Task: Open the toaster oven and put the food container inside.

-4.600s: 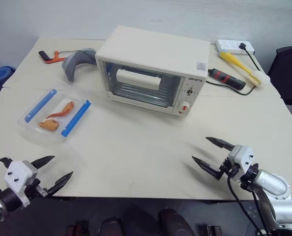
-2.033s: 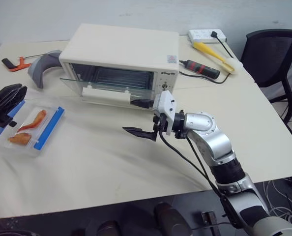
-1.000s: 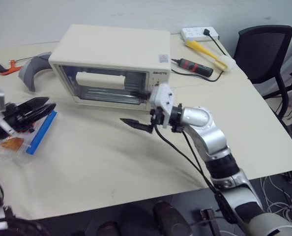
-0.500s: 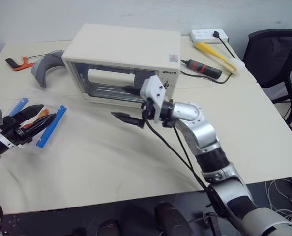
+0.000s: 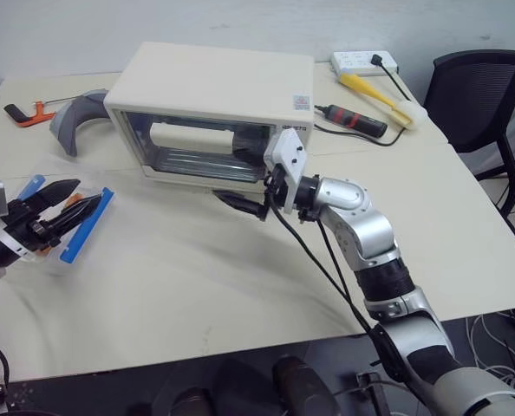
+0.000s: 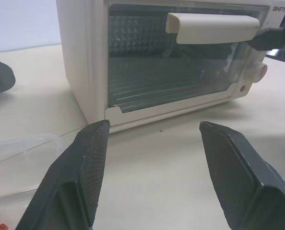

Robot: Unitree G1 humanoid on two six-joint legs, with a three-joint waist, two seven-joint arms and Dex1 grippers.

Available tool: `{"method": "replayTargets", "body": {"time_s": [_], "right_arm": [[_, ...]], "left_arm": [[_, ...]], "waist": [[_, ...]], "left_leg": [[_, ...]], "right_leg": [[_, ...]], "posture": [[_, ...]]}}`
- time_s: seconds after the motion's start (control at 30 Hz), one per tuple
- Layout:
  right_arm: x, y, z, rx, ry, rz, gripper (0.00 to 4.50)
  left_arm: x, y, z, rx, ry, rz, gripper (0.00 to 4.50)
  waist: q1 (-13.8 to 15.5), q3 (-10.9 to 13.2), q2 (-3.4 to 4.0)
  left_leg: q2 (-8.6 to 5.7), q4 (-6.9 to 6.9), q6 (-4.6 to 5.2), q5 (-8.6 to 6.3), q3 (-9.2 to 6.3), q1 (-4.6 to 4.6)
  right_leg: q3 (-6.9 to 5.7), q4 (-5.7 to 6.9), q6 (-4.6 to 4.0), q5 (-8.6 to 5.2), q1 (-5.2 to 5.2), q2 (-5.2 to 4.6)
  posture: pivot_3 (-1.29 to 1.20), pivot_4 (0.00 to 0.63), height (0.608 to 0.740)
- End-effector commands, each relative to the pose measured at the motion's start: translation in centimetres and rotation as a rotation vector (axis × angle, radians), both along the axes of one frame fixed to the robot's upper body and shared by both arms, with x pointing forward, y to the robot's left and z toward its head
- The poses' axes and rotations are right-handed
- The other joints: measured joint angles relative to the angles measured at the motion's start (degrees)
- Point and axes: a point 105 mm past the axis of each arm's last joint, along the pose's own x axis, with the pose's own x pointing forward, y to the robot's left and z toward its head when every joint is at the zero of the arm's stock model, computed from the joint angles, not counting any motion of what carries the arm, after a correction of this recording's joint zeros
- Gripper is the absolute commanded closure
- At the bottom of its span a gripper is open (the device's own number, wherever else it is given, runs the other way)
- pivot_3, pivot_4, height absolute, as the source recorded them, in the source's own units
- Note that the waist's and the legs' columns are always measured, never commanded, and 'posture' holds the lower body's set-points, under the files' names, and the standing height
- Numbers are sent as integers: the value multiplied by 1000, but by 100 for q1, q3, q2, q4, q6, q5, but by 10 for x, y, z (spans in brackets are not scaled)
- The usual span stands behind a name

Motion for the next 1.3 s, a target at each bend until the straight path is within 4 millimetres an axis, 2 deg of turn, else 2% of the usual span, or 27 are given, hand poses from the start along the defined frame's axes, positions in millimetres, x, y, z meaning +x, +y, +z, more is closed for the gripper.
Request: {"method": "replayTargets", "body": {"time_s": [0.03, 0.13, 0.23, 0.33, 0.43, 0.53, 0.67, 0.73, 0.87, 1.0, 1.07, 1.17, 1.3], "right_arm": [[-12, 10, 21, 42, -81, 55, 0], [-23, 16, 23, 41, -114, 109, 0], [-39, 19, 16, -5, -133, 193, 0], [-50, 13, -12, -132, -125, 258, 0], [-52, 8, -25, -191, -125, 264, 0], [-52, 9, -26, -193, -127, 268, 0], [-52, 10, -27, -211, -147, 278, 0], [-53, 11, -27, -213, -152, 283, 0], [-53, 11, -28, -223, -166, 286, 0], [-52, 7, -30, -233, -176, 271, 0], [-52, -2, -33, -238, -177, 253, 0], [-55, -20, -42, -249, -172, 215, 0], [-70, -71, -72, -328, -96, 138, 0]], "left_arm": [[-1, -2, 9, 3, -44, -15, 1338], [0, -3, 9, 5, -44, -16, 1338], [2, -1, 11, -9, -46, 0, 1338], [5, 5, 25, -48, -85, 6, 1338], [12, 16, 43, -80, -129, 29, 1854], [27, 25, 55, -93, -165, 71, 2714], [57, 16, 59, -47, -157, 61, 3957], [73, 3, 53, 0, -126, 31, 4462], [88, -22, 38, 86, -82, -67, 4462], [87, -32, 30, 99, -48, -157, 4462], [82, -35, 27, 114, -32, -198, 4462], [72, -37, 20, 161, 3, -258, 4462], [51, -32, 13, 274, 53, -324, 4462]], "waist": [[1, 0, 0], [3, 0, 0], [2, 0, 0], [1, 0, 0], [1, 0, 0], [5, 0, -2], [19, 0, -2], [20, 0, -2], [-14, 0, -2], [-71, 0, -2], [-75, -1, -2], [-36, -1, -2], [43, -1, -3]], "left_leg": [[0, 0, 0, 0, 0, 0], [0, 0, 0, 0, -1, 0], [0, -3, 0, 0, -1, -1], [2, -4, 1, -1, -1, -1], [0, -3, 2, -1, 0, -1], [-8, 1, 2, -1, -1, 0], [-12, 7, 2, -1, -5, 2], [-14, 8, 2, -1, -3, 2], [-11, 9, 2, -1, -3, 2], [-6, 7, 8, -4, -5, 1], [-7, 8, 12, -6, -5, 2], [-11, 9, 21, -11, -5, 2], [-15, 7, 25, -13, -5, 0]], "right_leg": [[0, 3, 0, 0, 0, 0], [0, 5, 0, 0, 0, -1], [0, 4, 0, 0, 0, -2], [2, 0, 0, 0, 0, 3], [1, -7, 0, 0, 1, 5], [0, -16, 0, 0, 0, 5], [-7, -12, 0, 0, 5, 3], [-7, -3, 0, 0, 7, 3], [-11, 6, 0, 0, 6, 7], [-11, 1, 0, 0, -1, 14], [-11, 1, 0, 0, -1, 14], [-14, 3, 0, 0, 1, 4], [-13, -5, 0, 0, 2, -4]], "posture": [[0, 150, 740], [0, 150, 740], [0, 150, 740], [0, 150, 740], [0, 150, 740], [0, 150, 740], [0, 150, 740], [0, 150, 740], [0, 150, 740], [0, 150, 740], [0, 150, 740], [0, 150, 740], [0, 150, 740]]}}
